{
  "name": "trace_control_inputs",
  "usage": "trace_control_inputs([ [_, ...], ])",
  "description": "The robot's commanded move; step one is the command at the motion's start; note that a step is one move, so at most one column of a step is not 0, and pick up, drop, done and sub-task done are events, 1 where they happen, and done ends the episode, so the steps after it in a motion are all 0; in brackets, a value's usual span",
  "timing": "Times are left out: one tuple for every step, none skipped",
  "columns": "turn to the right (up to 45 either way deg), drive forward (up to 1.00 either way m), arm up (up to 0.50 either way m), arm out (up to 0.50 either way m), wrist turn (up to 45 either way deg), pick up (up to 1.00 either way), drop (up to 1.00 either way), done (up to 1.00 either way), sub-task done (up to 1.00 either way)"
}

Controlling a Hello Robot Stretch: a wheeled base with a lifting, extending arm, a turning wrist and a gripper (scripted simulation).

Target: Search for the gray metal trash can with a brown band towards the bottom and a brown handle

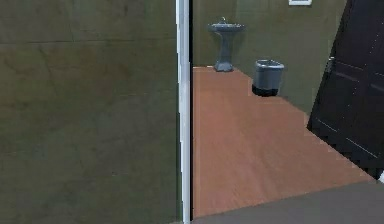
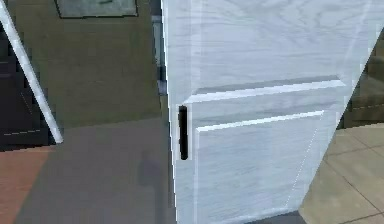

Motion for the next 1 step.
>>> trace_control_inputs([
  [33.0, 0.0, 0.0, 0.0, 0.0, 0.0, 0.0, 0.0, 0.0],
])
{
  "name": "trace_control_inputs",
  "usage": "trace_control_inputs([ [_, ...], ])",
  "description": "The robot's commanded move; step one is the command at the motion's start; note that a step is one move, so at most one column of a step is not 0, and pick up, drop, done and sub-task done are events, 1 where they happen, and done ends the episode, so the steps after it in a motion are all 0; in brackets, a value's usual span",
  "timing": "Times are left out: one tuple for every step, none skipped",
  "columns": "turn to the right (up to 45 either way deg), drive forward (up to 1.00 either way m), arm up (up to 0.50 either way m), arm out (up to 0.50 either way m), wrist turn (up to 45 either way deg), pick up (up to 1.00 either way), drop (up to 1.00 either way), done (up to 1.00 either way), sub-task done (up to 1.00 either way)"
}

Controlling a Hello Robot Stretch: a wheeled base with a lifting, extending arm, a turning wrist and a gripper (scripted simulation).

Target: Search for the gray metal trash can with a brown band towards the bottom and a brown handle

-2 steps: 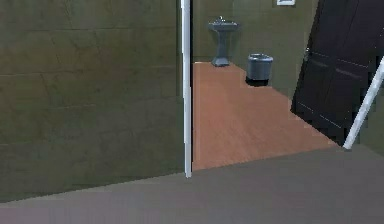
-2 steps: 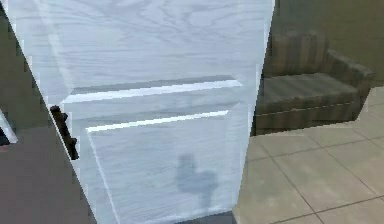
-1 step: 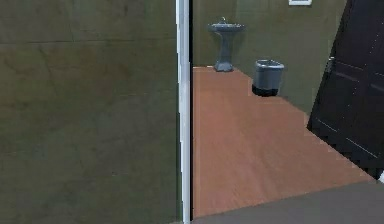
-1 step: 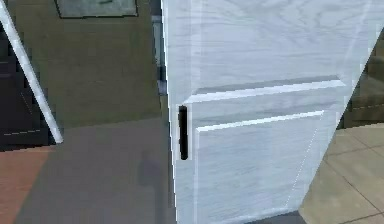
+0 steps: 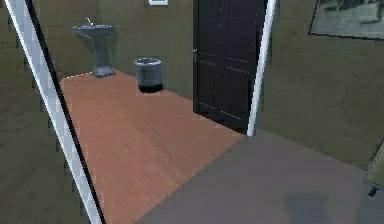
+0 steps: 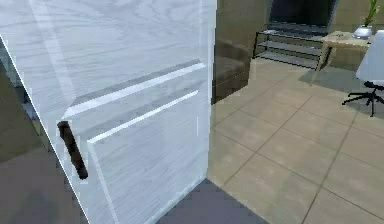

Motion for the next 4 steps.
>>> trace_control_inputs([
  [0.0, 0.15, 0.0, 0.0, 0.0, 0.0, 0.0, 0.0, 0.0],
  [0.0, 0.85, 0.0, 0.0, 0.0, 0.0, 0.0, 0.0, 0.0],
  [-45.0, 0.0, 0.0, 0.0, 0.0, 0.0, 0.0, 0.0, 0.0],
  [0.0, 1.0, 0.0, 0.0, 0.0, 0.0, 0.0, 0.0, 0.0],
])
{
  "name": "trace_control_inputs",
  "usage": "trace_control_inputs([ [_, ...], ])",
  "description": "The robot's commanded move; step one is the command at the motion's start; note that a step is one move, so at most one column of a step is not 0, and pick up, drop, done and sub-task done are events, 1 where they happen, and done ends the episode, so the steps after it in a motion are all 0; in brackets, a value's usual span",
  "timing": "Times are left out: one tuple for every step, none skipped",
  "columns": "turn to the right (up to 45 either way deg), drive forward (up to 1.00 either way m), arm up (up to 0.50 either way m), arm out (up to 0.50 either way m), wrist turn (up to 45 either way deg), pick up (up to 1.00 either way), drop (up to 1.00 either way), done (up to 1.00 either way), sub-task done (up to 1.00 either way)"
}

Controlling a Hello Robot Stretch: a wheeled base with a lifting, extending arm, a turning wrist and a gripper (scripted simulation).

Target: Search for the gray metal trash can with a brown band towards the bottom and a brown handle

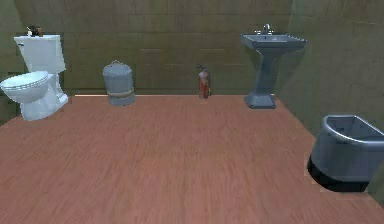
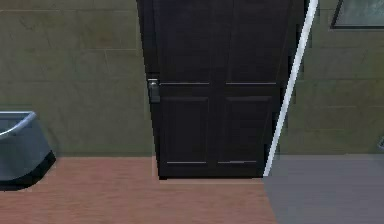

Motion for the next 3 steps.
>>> trace_control_inputs([
  [0.0, 0.35, 0.0, 0.0, 0.0, 0.0, 0.0, 0.0, 0.0],
  [-9.0, 0.0, 0.0, 0.0, 0.0, 0.0, 0.0, 0.0, 0.0],
  [0.0, 1.0, 0.0, 0.0, 0.0, 0.0, 0.0, 0.0, 0.0],
])
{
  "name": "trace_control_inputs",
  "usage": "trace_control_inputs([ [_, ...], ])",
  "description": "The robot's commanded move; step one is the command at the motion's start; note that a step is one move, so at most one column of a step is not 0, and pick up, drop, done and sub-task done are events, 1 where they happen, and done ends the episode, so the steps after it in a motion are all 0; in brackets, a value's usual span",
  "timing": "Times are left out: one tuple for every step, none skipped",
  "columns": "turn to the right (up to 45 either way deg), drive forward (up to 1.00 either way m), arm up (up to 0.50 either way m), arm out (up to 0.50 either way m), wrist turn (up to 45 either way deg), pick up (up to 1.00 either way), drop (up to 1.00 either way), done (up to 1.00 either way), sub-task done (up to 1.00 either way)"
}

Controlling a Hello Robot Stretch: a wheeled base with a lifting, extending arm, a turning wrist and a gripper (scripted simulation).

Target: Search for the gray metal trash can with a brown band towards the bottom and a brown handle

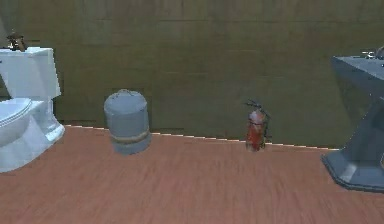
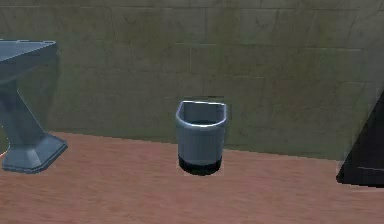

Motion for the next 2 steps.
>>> trace_control_inputs([
  [-3.0, 0.0, 0.0, 0.0, 0.0, 0.0, 0.0, 0.0, 0.0],
  [0.0, 1.0, 0.0, 0.0, 0.0, 0.0, 0.0, 0.0, 0.0],
])
